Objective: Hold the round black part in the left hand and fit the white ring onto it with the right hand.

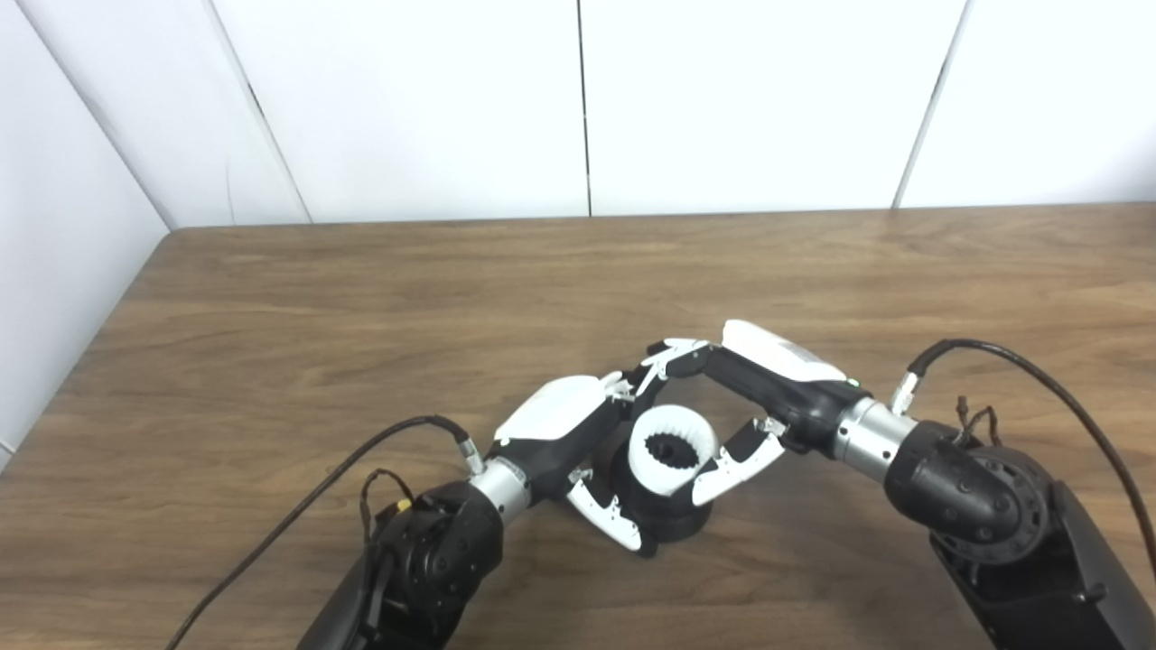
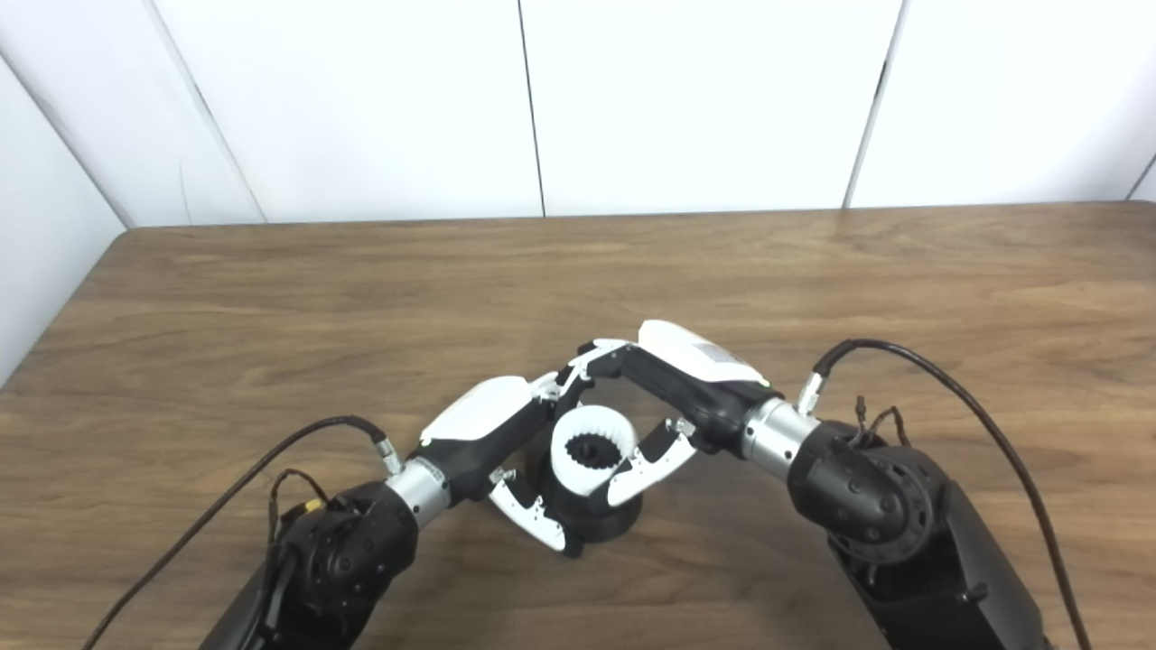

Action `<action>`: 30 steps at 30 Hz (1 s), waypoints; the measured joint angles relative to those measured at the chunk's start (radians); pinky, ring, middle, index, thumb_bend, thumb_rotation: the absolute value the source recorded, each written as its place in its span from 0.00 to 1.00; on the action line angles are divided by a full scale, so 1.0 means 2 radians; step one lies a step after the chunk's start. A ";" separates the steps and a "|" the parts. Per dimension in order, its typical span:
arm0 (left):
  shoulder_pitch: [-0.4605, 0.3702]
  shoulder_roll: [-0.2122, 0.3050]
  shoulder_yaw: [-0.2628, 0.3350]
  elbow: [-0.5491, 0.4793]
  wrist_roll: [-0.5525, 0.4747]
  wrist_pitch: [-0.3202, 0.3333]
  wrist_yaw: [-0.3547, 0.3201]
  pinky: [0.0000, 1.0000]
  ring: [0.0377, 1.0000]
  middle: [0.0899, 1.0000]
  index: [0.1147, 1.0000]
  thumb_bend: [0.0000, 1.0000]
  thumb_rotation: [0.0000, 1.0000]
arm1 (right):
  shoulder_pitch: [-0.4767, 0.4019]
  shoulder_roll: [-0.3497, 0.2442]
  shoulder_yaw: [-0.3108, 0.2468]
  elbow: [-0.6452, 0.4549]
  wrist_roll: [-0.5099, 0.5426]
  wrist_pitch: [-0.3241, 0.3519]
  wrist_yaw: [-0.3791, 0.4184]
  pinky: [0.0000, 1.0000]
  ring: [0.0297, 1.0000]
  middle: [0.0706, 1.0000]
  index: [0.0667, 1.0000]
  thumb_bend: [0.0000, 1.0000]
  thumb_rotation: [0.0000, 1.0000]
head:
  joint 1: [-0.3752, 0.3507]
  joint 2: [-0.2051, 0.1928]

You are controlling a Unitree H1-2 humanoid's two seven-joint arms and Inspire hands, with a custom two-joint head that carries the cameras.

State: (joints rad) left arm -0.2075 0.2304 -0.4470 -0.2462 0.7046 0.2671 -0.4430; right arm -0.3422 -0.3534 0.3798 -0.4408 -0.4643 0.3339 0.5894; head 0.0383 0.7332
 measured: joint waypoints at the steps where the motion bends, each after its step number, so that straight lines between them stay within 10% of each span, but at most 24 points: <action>1: 0.000 0.000 0.000 0.000 0.000 0.000 0.000 0.96 1.00 0.96 0.58 0.95 0.19 | 0.000 0.000 0.000 0.001 0.000 0.000 -0.001 0.83 0.92 0.79 0.45 0.52 0.16 | 0.001 0.000; 30: 0.000 -0.003 -0.002 -0.001 0.002 0.000 0.000 0.96 1.00 0.97 0.57 0.95 0.19 | 0.010 0.007 -0.002 0.015 -0.002 0.001 -0.008 0.85 0.93 0.80 0.45 0.52 0.16 | 0.005 0.002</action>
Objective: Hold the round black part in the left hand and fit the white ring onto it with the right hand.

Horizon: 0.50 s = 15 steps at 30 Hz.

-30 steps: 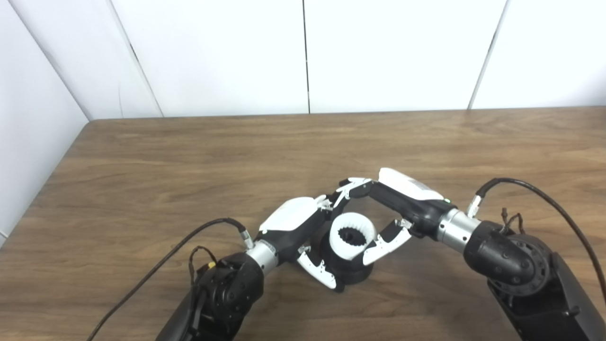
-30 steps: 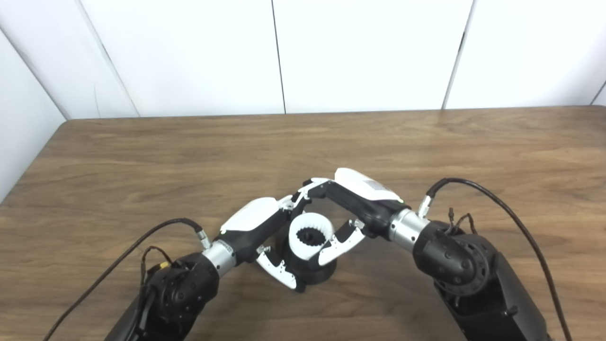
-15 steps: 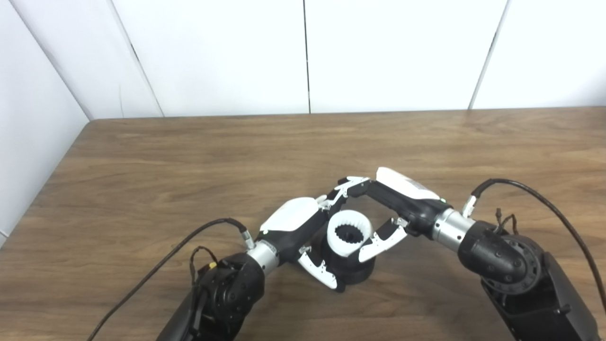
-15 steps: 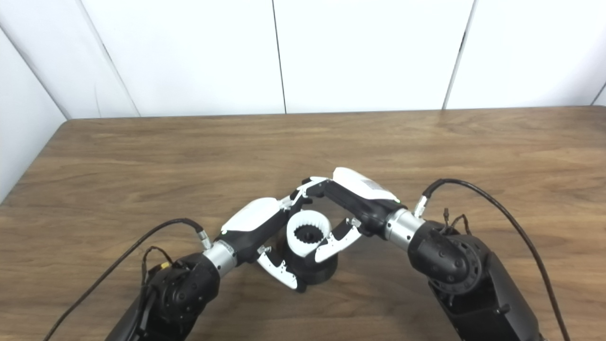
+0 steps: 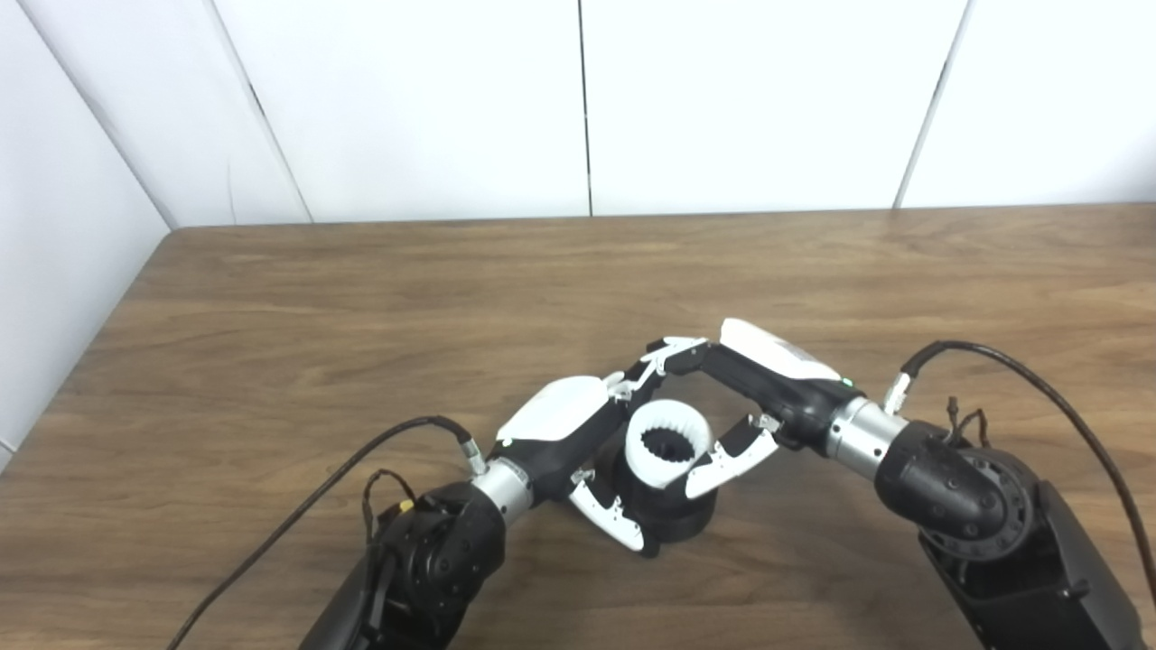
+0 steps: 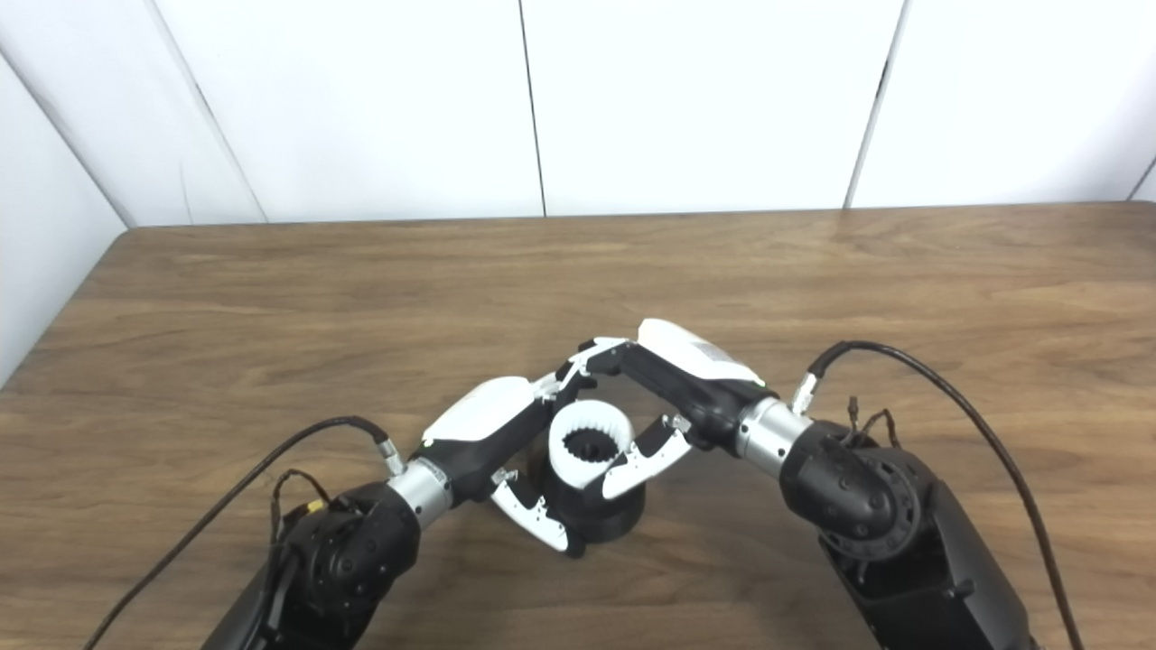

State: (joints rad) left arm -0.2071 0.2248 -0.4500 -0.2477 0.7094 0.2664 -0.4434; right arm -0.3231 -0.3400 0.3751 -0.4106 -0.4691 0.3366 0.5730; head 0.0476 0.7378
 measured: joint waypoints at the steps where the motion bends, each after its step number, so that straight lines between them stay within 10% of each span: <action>1: 0.000 0.000 0.000 -0.001 0.000 0.000 0.000 0.96 1.00 0.97 0.57 0.95 0.19 | 0.004 0.000 0.000 0.000 -0.003 0.001 0.000 0.85 0.93 0.79 0.45 0.52 0.16 | 0.000 0.000; 15: 0.000 -0.007 0.002 -0.003 0.000 0.003 -0.017 0.96 1.00 0.96 0.58 0.96 0.19 | 0.015 -0.006 0.001 -0.001 -0.005 0.001 0.002 0.85 0.93 0.80 0.45 0.52 0.16 | -0.001 0.002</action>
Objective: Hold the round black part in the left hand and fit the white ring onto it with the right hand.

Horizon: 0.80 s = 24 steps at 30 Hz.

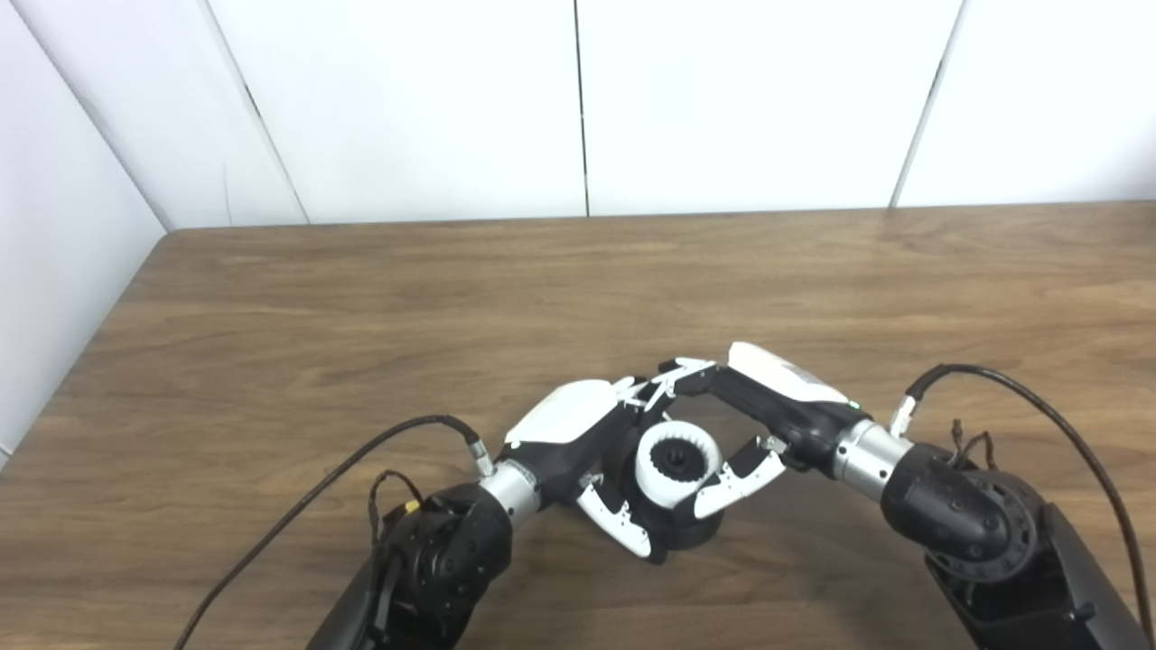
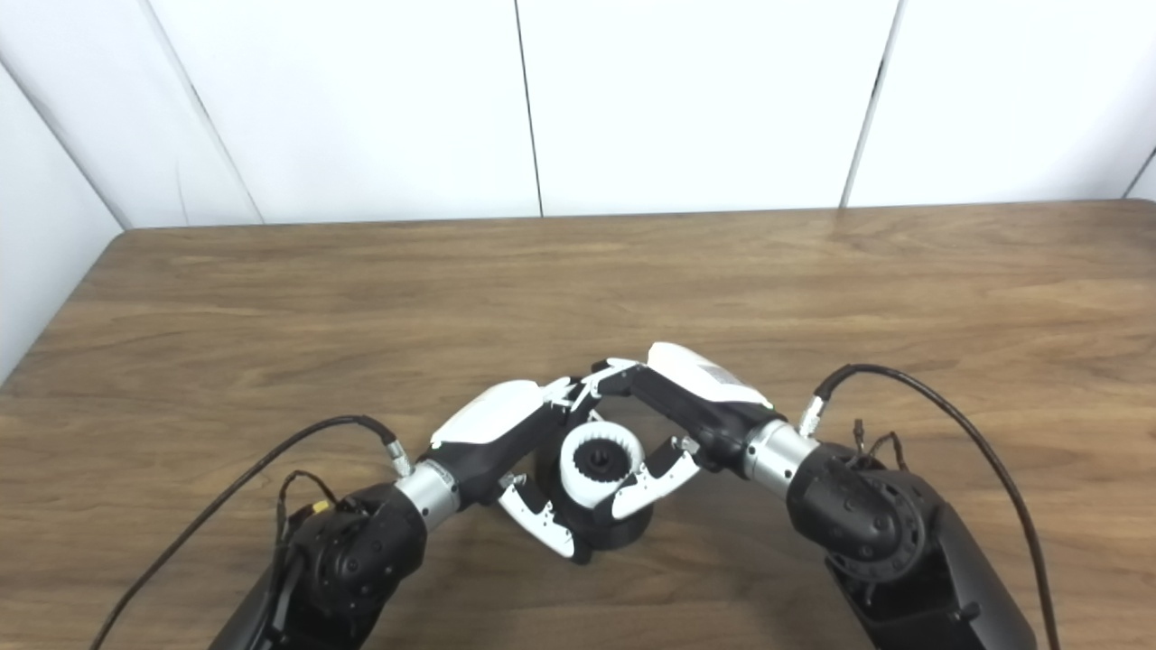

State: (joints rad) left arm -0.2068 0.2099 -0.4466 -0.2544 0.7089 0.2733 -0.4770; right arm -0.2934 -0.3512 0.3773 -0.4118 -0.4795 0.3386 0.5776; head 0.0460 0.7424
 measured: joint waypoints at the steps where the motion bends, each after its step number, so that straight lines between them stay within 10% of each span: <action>1: 0.000 0.000 0.000 0.000 0.000 0.000 0.000 0.96 1.00 0.96 0.58 0.96 0.19 | 0.000 -0.001 0.000 0.000 0.000 0.000 0.000 0.85 0.93 0.80 0.45 0.52 0.16 | 0.001 0.000; 13: -0.001 -0.002 0.003 0.000 0.000 0.001 -0.001 0.95 1.00 0.96 0.58 0.95 0.20 | 0.000 -0.003 0.005 0.000 -0.006 -0.001 0.000 0.84 0.92 0.81 0.46 0.52 0.16 | 0.000 0.001; 16: -0.001 -0.002 0.003 0.000 0.000 0.000 -0.001 0.96 1.00 0.96 0.58 0.95 0.22 | 0.000 -0.004 0.007 0.001 -0.007 -0.002 0.000 0.84 0.92 0.82 0.59 0.82 0.29 | 0.000 0.001; 24: 0.000 -0.002 0.004 0.000 0.000 0.002 -0.001 0.98 1.00 0.96 0.58 0.95 0.19 | 0.000 -0.010 0.012 0.002 -0.007 -0.002 0.002 0.82 0.93 0.84 0.67 0.93 0.36 | 0.002 -0.001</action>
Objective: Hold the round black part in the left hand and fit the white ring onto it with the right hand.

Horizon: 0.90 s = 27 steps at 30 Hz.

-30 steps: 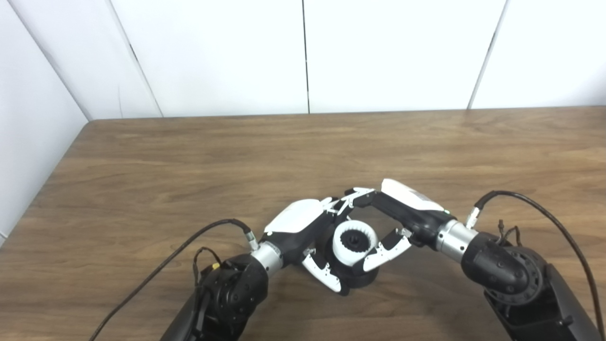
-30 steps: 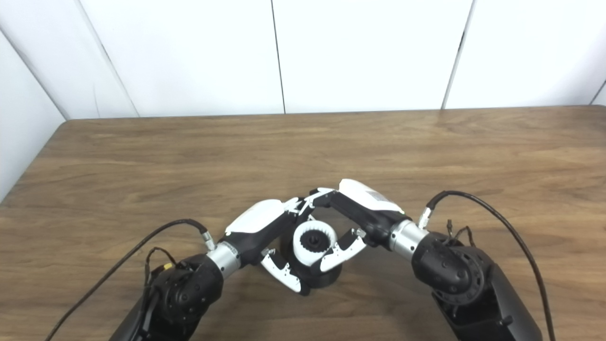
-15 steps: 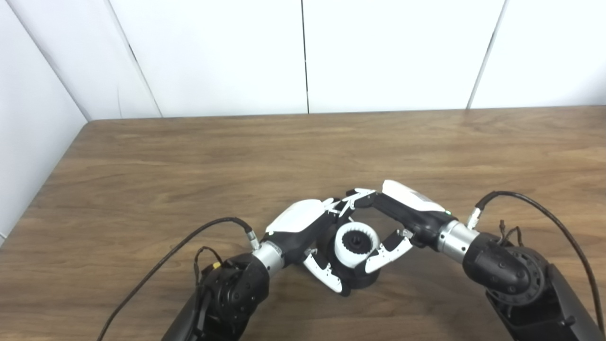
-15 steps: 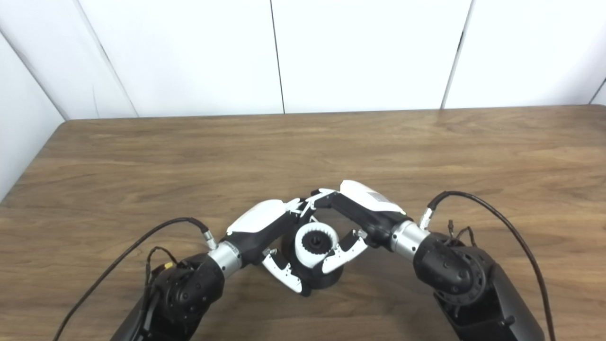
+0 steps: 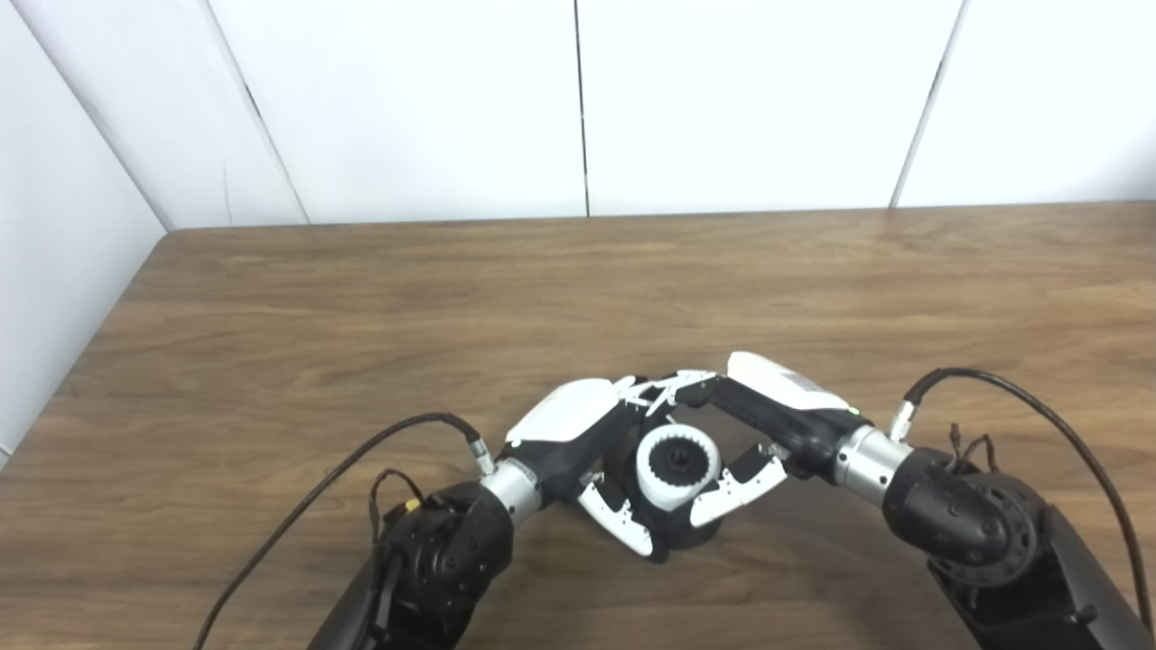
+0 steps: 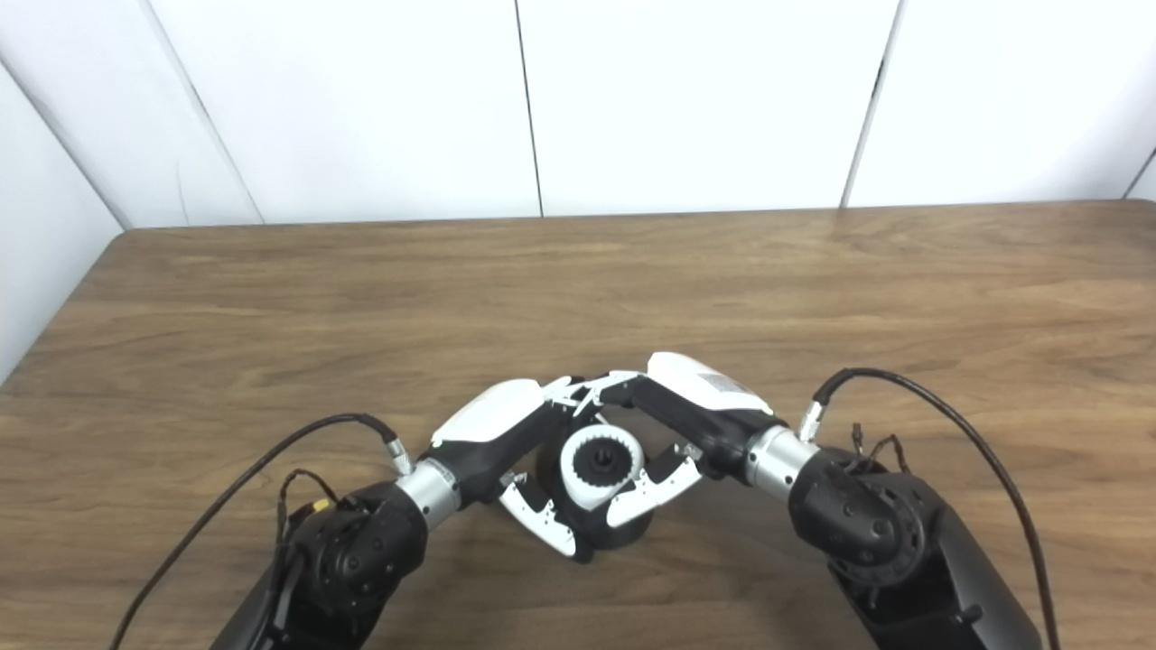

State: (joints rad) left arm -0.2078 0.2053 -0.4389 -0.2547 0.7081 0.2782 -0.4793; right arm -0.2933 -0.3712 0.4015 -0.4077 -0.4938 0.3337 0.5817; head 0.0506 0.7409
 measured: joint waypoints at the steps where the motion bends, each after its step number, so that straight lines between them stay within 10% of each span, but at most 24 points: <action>1: 0.000 0.000 0.000 0.000 0.000 0.001 0.000 0.98 1.00 0.96 0.58 0.95 0.19 | 0.000 0.000 0.000 0.000 0.001 0.000 0.000 0.82 0.93 0.84 0.67 0.94 0.36 | 0.000 0.000; 27: -0.002 0.009 0.004 -0.019 0.016 0.017 -0.013 0.88 1.00 0.97 0.83 1.00 0.25 | 0.008 0.000 -0.028 0.014 0.026 -0.010 -0.008 0.82 0.93 0.89 0.76 0.97 0.39 | 0.002 0.005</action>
State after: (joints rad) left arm -0.2128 0.2236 -0.4310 -0.2923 0.7396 0.3114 -0.5060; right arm -0.2774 -0.3717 0.3448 -0.3798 -0.4415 0.3131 0.5663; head 0.0552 0.7501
